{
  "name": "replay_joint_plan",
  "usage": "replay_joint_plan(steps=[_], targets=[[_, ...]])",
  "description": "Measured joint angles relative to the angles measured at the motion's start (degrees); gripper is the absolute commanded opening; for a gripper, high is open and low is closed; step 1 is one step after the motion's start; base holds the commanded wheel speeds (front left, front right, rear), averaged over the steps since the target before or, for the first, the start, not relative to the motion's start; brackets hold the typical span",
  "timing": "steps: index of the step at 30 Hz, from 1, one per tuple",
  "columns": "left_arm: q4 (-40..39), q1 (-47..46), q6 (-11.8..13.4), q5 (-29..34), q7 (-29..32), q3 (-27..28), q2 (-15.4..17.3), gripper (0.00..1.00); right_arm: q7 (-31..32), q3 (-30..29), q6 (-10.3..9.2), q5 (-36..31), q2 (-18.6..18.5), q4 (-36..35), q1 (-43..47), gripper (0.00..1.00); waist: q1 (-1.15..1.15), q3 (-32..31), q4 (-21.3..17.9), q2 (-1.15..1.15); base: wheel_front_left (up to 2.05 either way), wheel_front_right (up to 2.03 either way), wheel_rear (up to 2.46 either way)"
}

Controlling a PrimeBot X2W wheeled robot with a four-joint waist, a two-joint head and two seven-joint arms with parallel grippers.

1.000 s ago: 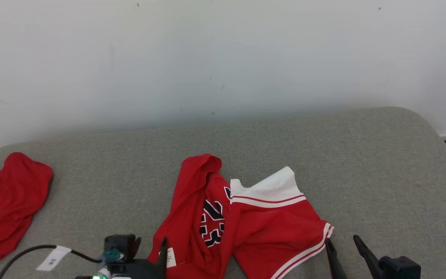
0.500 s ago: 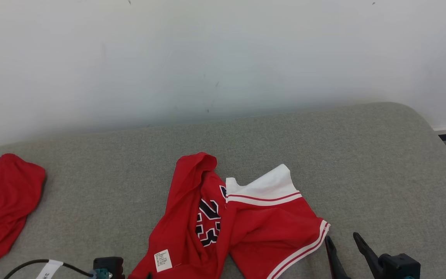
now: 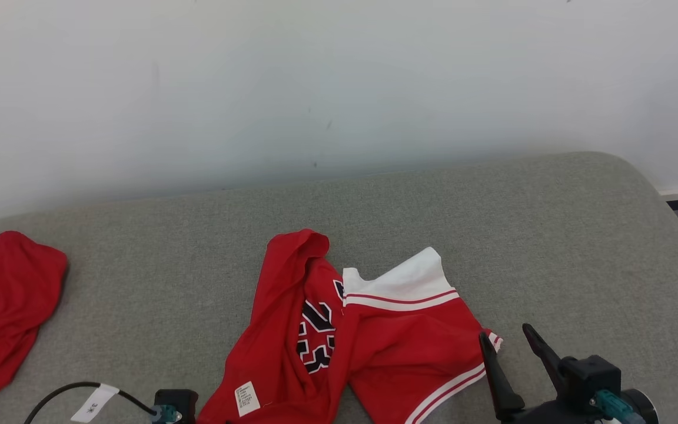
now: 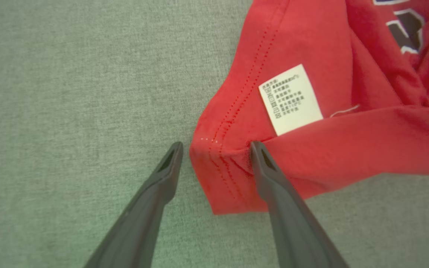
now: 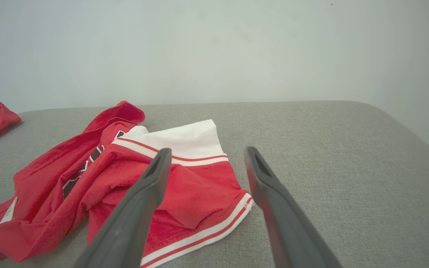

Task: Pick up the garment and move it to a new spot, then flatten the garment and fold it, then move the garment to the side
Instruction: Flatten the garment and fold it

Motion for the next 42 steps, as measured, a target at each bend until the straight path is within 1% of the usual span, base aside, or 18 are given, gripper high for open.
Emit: replay_joint_plan(steps=[1, 2, 3, 5, 6, 10, 14, 21, 25, 27, 30, 32, 37, 38, 39, 40, 41, 42], targets=[[0.4, -0.1, -0.3, 0.0, 0.2, -0.1, -0.1, 0.29, 0.2, 0.1, 0.00, -0.3, 0.0, -0.1, -0.6, 1.00, 0.00, 0.0, 0.0, 0.00, 0.00, 0.00, 0.00], [0.7, -0.2, -0.4, -0.1, 0.3, -0.1, -0.3, 0.13, 0.7, 0.2, 0.00, -0.3, 0.0, -0.1, -1.2, 1.00, 0.00, 0.1, 0.1, 0.00, 0.00, 0.00, 0.00], [1.0, -0.4, -0.4, -0.2, 0.5, -0.2, -0.4, 0.00, 1.3, 0.2, 0.00, -0.3, -0.1, -0.1, -2.0, 1.00, 0.00, 0.1, 0.2, 0.00, 0.00, 0.00, 0.00], [1.3, -0.8, -0.5, -0.5, 0.7, -0.2, -0.5, 0.00, 2.8, 0.7, 0.00, -0.1, -0.8, 0.1, -3.7, 1.00, 0.00, 0.3, 0.4, 0.00, 0.00, 0.00, 0.00], [1.4, -0.9, -0.9, -0.6, 0.6, -0.2, -0.5, 0.00, 3.6, 0.9, 0.00, -0.1, -1.7, 0.3, -4.9, 1.00, 0.00, 0.4, 0.5, 0.00, 0.00, 0.00, 0.00], [1.7, -1.5, -1.6, -0.7, -0.6, -0.1, -0.5, 0.00, 8.0, 1.1, 0.00, 2.5, -4.0, 2.7, -11.9, 1.00, 0.00, 0.9, 1.0, 0.00, 0.00, 0.00, 0.00], [1.8, -3.1, -2.5, -0.7, -1.9, -0.3, -0.9, 0.00, 12.3, 0.4, 0.00, 4.9, -6.7, 9.6, -20.3, 1.00, 0.00, 1.8, 1.9, 0.00, 0.00, 0.00, 0.00], [1.8, -7.2, -4.0, -0.1, -3.9, -1.1, -2.5, 0.00, 16.7, -1.7, 0.00, 7.1, -8.7, 25.4, -33.7, 1.00, 0.01, 4.4, 4.7, 0.00, 0.00, 0.00, 0.00], [2.1, -9.2, -4.5, 0.0, -4.4, -1.9, -3.7, 0.00, 19.3, -4.0, 0.00, 7.2, -9.0, 33.0, -39.0, 1.00, 0.01, 6.4, 6.8, 0.00, 0.00, 0.00, 0.00], [2.4, -9.8, -4.9, 0.0, -4.5, -2.2, -4.1, 0.00, 20.3, -3.9, 0.00, 7.1, -8.8, 36.0, -41.1, 1.00, 0.01, 7.4, 7.8, 0.00, 0.00, 0.00, 0.00], [2.4, -10.4, -4.5, 0.3, -4.6, -2.6, -4.8, 0.00, 24.1, -2.2, 0.00, 7.1, -7.6, 41.0, -42.5, 1.00, 0.01, 9.4, 9.7, 0.00, 0.00, 0.00, 0.00], [2.3, -10.5, -4.4, 0.3, -4.8, -2.7, -5.1, 0.00, 25.1, -1.2, 0.00, 7.5, -7.2, 42.4, -42.6, 1.00, 0.01, 10.2, 10.4, 0.01, 0.00, 0.00, 0.00], [2.2, -10.7, -4.3, 0.2, -4.9, -2.7, -5.2, 0.00, 24.9, 0.6, 0.00, 7.5, -7.6, 44.6, -43.2, 1.00, 0.01, 11.3, 11.3, 0.01, 0.00, 0.00, 0.00], [2.2, -10.8, -4.2, 0.1, -4.9, -2.7, -5.2, 0.00, 25.2, 0.9, 0.00, 7.5, -7.6, 45.2, -43.2, 0.87, 0.01, 11.3, 11.2, 0.01, 0.00, 0.00, 0.00], [2.2, -10.8, -4.1, 0.1, -4.9, -2.7, -5.2, 0.00, 25.5, 1.0, 0.00, 7.5, -7.6, 45.7, -43.2, 0.71, 0.01, 11.3, 11.2, 0.00, 0.00, 0.00, 0.00], [2.3, -10.8, -3.9, 0.0, -4.9, -2.7, -5.2, 0.00, 25.8, 1.2, 0.00, 7.6, -7.7, 46.1, -43.1, 0.42, 0.01, 11.1, 11.1, 0.00, 0.00, 0.00, 0.00], [2.3, -10.8, -3.9, -0.1, -4.9, -2.7, -5.2, 0.00, 26.1, 1.5, 0.00, 7.6, -8.0, 46.6, -43.1, 0.23, 0.00, 11.0, 11.0, 0.00, 0.00, 0.00, 0.00], [2.3, -10.7, -3.9, -0.1, -4.8, -2.7, -5.2, 0.00, 26.3, 1.7, 0.00, 7.7, -8.1, 47.0, -43.0, 0.00, 0.00, 10.8, 10.9, 0.00, 0.00, 0.00, 0.00]])
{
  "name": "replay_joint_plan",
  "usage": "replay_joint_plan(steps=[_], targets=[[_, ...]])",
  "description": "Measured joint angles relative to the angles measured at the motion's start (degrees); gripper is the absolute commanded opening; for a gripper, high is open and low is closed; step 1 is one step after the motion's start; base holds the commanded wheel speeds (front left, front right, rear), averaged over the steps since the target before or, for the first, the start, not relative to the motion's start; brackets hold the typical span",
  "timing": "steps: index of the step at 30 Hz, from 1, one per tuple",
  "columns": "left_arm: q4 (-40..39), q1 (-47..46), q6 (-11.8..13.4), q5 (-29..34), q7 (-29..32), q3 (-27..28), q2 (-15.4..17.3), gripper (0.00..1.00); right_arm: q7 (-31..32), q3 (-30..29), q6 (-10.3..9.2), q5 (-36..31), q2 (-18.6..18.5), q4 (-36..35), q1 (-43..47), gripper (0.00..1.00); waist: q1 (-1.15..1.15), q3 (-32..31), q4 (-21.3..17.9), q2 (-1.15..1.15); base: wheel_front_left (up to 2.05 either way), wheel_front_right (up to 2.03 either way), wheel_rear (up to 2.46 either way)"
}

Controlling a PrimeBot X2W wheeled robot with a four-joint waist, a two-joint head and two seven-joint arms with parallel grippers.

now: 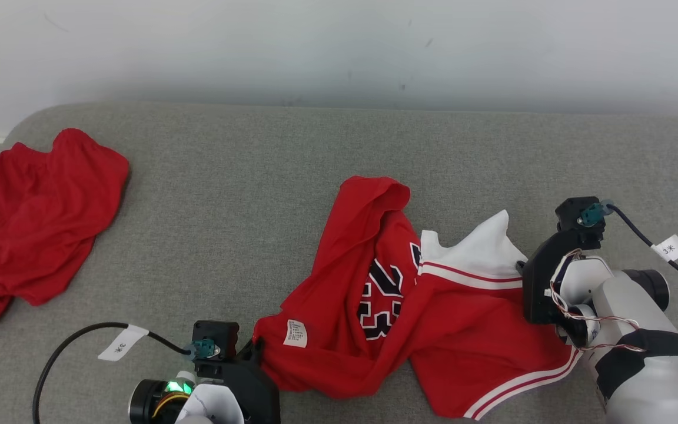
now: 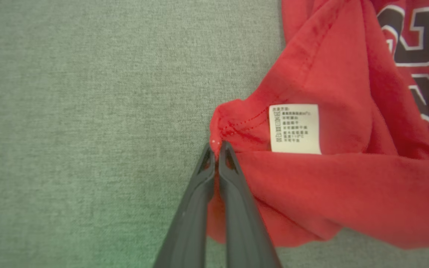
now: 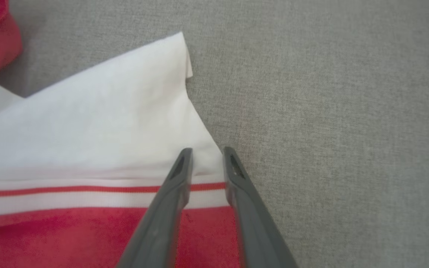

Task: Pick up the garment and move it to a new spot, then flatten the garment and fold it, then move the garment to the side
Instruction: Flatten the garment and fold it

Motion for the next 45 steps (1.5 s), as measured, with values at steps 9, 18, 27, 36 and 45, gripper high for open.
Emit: replay_joint_plan(steps=[9, 18, 27, 36, 45], targets=[[0.2, 0.6, 0.5, -0.6, 0.5, 0.0, 0.6, 0.00, 3.2, 3.2, 0.00, 3.3, -1.3, -0.6, 2.4, 0.00, 0.00, -1.7, -1.3, 0.00, 0.00, 0.00, 0.00], [-0.4, 1.8, 1.0, -1.3, 1.0, -0.1, 1.0, 0.00, 14.4, 8.0, 0.00, 8.5, -5.2, -6.7, 7.2, 0.00, -0.01, -3.5, -1.8, 0.00, 0.00, 0.00, 0.00], [-1.8, 2.0, 1.5, -1.6, 1.0, -0.3, 1.6, 0.00, 12.4, -0.3, 0.07, 5.7, -7.5, -19.5, 9.1, 1.00, 0.00, -3.6, -1.5, 0.00, 0.00, 0.00, 0.00], [-3.4, 1.1, 1.1, -1.3, 1.2, -1.5, 1.4, 0.00, 10.9, -4.2, 0.07, -2.6, -4.7, -16.9, 5.0, 1.00, 0.00, -1.2, 0.5, 0.00, 0.00, 0.00, 0.00], [-4.2, -1.0, 0.8, -0.9, 0.3, -2.2, 0.3, 0.00, 9.2, -4.1, 0.07, -6.1, -3.8, -8.1, 0.5, 1.00, 0.00, 2.8, 3.7, 0.00, 0.00, 0.00, 0.00]])
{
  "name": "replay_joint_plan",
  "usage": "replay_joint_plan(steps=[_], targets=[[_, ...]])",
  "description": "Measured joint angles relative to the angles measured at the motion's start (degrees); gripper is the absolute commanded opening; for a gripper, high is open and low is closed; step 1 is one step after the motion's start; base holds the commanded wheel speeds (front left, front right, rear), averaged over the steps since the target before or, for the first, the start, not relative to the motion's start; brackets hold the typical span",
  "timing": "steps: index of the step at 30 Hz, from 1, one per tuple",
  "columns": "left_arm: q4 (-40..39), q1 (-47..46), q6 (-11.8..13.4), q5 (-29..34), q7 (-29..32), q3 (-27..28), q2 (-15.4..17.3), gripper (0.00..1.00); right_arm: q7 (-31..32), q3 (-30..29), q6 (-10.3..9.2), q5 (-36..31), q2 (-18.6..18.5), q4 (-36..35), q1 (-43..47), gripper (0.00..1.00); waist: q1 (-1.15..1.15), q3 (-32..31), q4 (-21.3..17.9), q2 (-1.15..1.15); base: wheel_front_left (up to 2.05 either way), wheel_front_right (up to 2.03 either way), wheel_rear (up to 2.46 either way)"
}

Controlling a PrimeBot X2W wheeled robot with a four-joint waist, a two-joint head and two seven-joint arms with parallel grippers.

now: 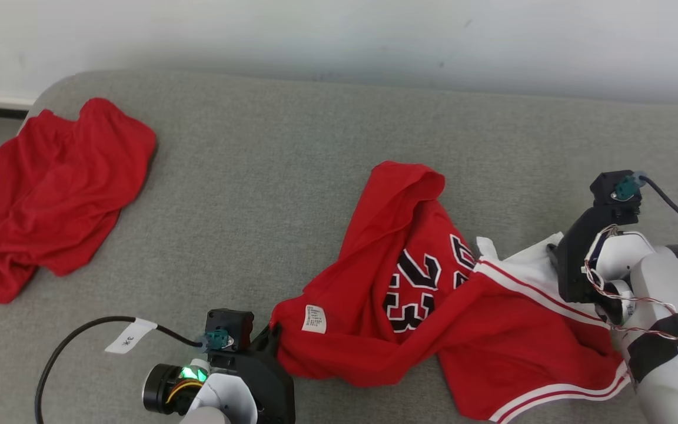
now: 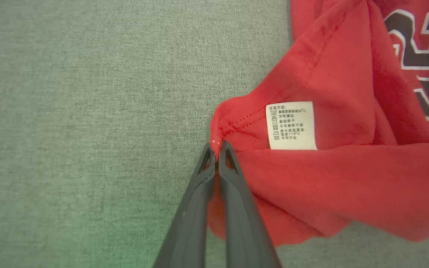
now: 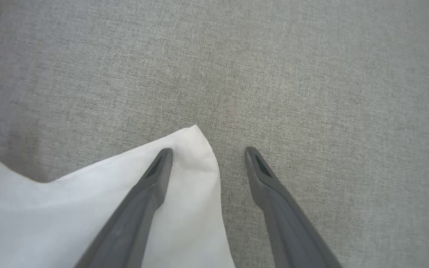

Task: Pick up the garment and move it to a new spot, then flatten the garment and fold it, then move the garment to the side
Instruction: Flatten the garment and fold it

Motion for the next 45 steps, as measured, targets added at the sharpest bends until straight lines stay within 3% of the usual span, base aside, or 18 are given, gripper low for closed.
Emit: replay_joint_plan(steps=[2, 3, 4, 5, 6, 15, 22, 28, 32, 35, 38, 42, 45], targets=[[0.0, 0.0, -0.2, 0.0, -0.4, -0.1, -0.1, 0.00, -0.3, 0.8, 0.00, 0.0, 0.2, 1.1, -0.6, 0.94, 0.00, 0.7, 0.6, 0.00, 0.00, 0.00, 0.00], [0.0, -0.1, -0.2, 0.0, -0.4, -0.1, -0.1, 0.00, -0.4, 1.3, 0.00, 0.0, 0.1, 1.5, -1.1, 0.75, 0.00, 1.0, 0.9, 0.00, 0.00, 0.00, 0.00], [0.0, -0.1, -0.2, 0.0, -0.5, 0.0, -0.1, 0.00, -0.6, 1.7, 0.00, 0.0, 0.1, 1.9, -1.5, 0.42, 0.00, 1.2, 1.2, 0.00, 0.00, 0.00, 0.00], [0.0, -0.2, -0.2, 0.0, -0.6, 0.0, -0.1, 0.00, -0.8, 2.0, 0.00, 0.1, 0.1, 2.5, -1.8, 0.29, 0.00, 1.4, 1.3, -0.01, 0.00, 0.00, 0.00], [0.0, -0.2, -0.2, 0.0, -0.7, 0.0, -0.1, 0.00, -0.8, 2.3, 0.00, 0.3, 0.1, 2.8, -2.0, 0.00, 0.00, 1.6, 1.4, -0.01, 0.00, 0.00, 0.00], [-0.5, -2.2, -0.5, -1.3, -2.6, 2.0, 0.2, 0.00, -5.0, 3.0, 0.11, 1.6, -0.8, 3.1, -4.0, 0.00, 0.00, 1.9, -0.2, 0.00, 0.00, 0.00, 0.00], [-1.1, -10.9, -3.9, -9.3, -4.1, 9.1, -2.9, 0.00, -12.7, -1.4, 0.11, 1.4, -1.2, 0.7, -9.0, 0.00, 0.00, 3.5, -1.9, 0.00, 0.00, 0.00, 0.00], [2.4, -24.7, -6.5, -13.9, -3.6, 15.7, -2.7, 0.00, -24.8, -0.5, 0.10, 2.2, 0.0, -3.0, -18.8, 0.00, 0.01, 5.7, -4.2, 0.00, 0.00, 0.00, 0.00], [5.7, -35.2, -8.0, -17.4, -8.0, 21.8, -3.4, 0.00, -32.8, -0.4, 0.10, -0.1, 0.5, -2.1, -26.4, 0.00, 0.01, 7.4, -6.1, 0.00, 0.00, 0.00, 0.00], [8.6, -43.5, -12.6, -20.3, -13.1, 25.4, -4.0, 0.00, -40.7, -1.8, 0.10, -3.4, 1.7, 0.0, -34.3, 0.00, 0.01, 8.2, -8.4, 0.00, 0.00, 0.00, 0.00], [10.5, -48.9, -14.6, -21.1, -16.2, 26.9, -3.9, 0.00, -47.2, -4.4, 0.10, -6.5, 2.1, 1.1, -39.0, 0.00, 0.01, 8.3, -9.8, 0.00, 0.00, 0.00, 0.00], [11.2, -54.0, -16.0, -21.8, -20.9, 27.9, -3.9, 0.00, -50.8, -7.1, 0.10, -10.8, 3.2, 0.5, -44.1, 0.00, 0.00, 7.8, -11.1, 0.00, 0.00, 0.00, 0.00], [10.3, -55.9, -16.5, -21.4, -23.1, 28.2, -3.6, 0.00, -51.4, -8.3, 0.10, -12.8, 3.8, -4.0, -45.7, 0.00, -0.01, 7.6, -11.8, 0.00, 0.00, 0.00, 0.00]])
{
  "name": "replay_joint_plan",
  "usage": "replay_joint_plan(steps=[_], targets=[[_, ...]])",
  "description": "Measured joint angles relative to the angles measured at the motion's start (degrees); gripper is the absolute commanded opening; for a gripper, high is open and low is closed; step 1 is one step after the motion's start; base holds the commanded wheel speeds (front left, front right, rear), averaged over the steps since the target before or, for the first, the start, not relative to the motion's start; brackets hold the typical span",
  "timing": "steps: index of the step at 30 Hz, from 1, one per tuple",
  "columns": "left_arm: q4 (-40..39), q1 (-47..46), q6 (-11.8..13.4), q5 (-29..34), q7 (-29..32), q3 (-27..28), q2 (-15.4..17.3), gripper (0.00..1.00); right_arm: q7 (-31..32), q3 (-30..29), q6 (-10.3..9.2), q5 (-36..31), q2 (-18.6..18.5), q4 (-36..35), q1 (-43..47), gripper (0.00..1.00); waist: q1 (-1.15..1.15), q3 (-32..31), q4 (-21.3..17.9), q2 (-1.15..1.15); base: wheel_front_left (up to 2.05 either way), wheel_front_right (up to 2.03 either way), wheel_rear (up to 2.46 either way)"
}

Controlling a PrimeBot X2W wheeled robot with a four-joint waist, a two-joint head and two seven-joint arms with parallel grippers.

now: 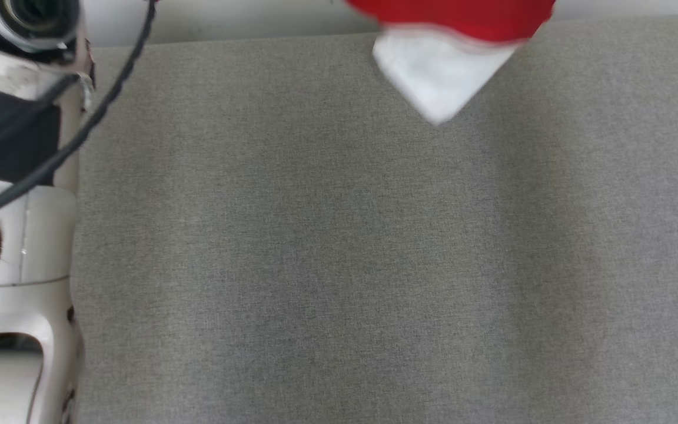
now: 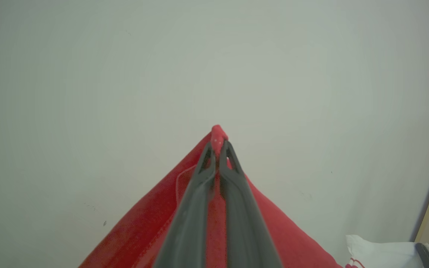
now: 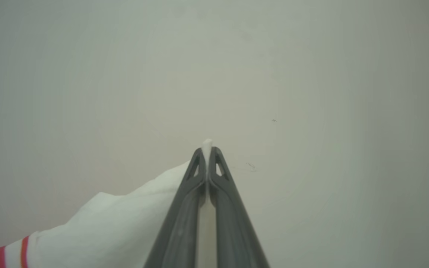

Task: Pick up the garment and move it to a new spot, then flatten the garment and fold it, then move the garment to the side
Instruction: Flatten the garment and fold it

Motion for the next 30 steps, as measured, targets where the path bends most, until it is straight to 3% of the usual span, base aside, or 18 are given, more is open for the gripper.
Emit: replay_joint_plan(steps=[3, 5, 10, 15, 19, 21, 25, 30], targets=[[-1.3, -0.8, -0.1, 0.6, -0.9, 0.2, 0.0, 0.00, -0.2, -0.4, 0.00, -1.5, 0.0, -7.7, 0.1, 0.00, -0.01, 0.7, -0.3, -0.01, 0.00, 0.00, 0.00], [-1.9, 0.6, -0.3, 0.6, -1.2, 0.0, -0.3, 0.00, -0.2, 0.6, 0.00, -2.0, -0.1, -9.0, 3.0, 0.00, -0.01, 1.2, -0.4, -0.01, 0.00, 0.00, 0.00], [-0.5, 10.8, -0.3, 0.6, -1.3, -3.1, -1.2, 0.00, -0.1, 6.4, 0.00, -1.8, -1.4, -3.4, 12.3, 0.00, 0.02, 1.4, -0.3, 0.00, 0.00, 0.00, 0.00], [2.4, 21.0, -0.3, -2.0, -1.4, -5.0, -2.0, 0.00, 2.1, 13.4, 0.00, 5.7, -4.2, 1.4, 21.3, 0.00, 0.00, -0.5, 0.2, 0.00, 0.00, 0.00, 0.00], [3.9, 28.1, -0.3, -4.3, -1.1, -5.7, -2.4, 0.00, 5.4, 16.6, 0.00, 11.1, -6.8, 0.2, 27.8, 0.00, 0.00, -2.3, 0.5, 0.00, 0.00, 0.00, 0.00], [4.4, 32.5, -0.3, -6.2, -0.8, -5.8, -2.5, 0.00, 8.3, 18.6, 0.00, 14.7, -8.5, -2.7, 33.4, 0.00, 0.00, -3.8, 0.6, -0.01, 0.00, 0.00, 0.00], [3.1, 43.6, -0.3, -8.9, -0.3, -6.7, -1.8, 0.00, 18.4, 21.3, 0.00, 25.7, -14.3, -15.1, 48.8, 0.00, -0.01, -8.3, 0.9, -0.01, 0.00, 0.00, 0.00], [-0.4, 54.1, -0.3, -10.0, 0.0, -8.0, -0.8, 0.00, 29.5, 16.9, 0.00, 33.3, -19.6, -29.7, 65.3, 0.00, -0.02, -13.2, 1.2, -0.01, 0.00, 0.00, 0.00]])
